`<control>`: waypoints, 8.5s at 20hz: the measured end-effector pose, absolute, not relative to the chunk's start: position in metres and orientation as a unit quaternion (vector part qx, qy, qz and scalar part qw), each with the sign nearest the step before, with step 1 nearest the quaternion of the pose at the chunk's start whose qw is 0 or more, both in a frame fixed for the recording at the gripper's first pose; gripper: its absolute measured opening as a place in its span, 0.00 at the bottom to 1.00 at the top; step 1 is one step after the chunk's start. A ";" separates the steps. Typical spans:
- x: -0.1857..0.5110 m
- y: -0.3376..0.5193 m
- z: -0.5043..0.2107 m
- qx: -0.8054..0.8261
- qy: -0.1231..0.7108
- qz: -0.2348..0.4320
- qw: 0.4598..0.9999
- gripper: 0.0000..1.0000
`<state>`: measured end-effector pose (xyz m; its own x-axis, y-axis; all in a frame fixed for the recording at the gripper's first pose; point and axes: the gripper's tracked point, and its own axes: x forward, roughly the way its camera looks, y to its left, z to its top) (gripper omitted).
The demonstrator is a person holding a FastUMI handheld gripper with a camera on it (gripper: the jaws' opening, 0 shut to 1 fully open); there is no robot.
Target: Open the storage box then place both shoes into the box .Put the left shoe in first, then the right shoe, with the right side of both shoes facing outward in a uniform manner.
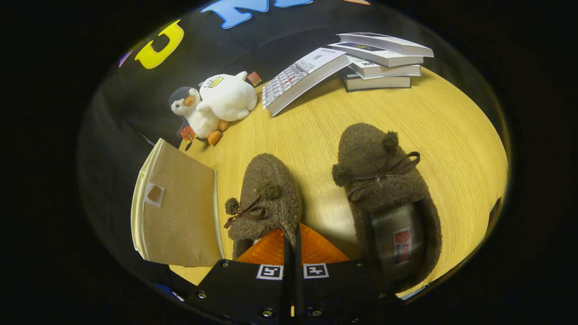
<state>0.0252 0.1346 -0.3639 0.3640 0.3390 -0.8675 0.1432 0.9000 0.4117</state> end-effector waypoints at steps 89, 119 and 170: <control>0.080 0.222 -0.211 0.167 0.432 0.206 0.862 0.98; 0.014 -0.016 -0.376 0.009 0.555 0.081 0.828 0.98; 0.088 0.261 -0.209 0.139 0.499 0.188 0.835 0.00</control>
<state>0.0882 0.2608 -0.2091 0.4320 0.4526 -0.7801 -0.1744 0.8905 0.4201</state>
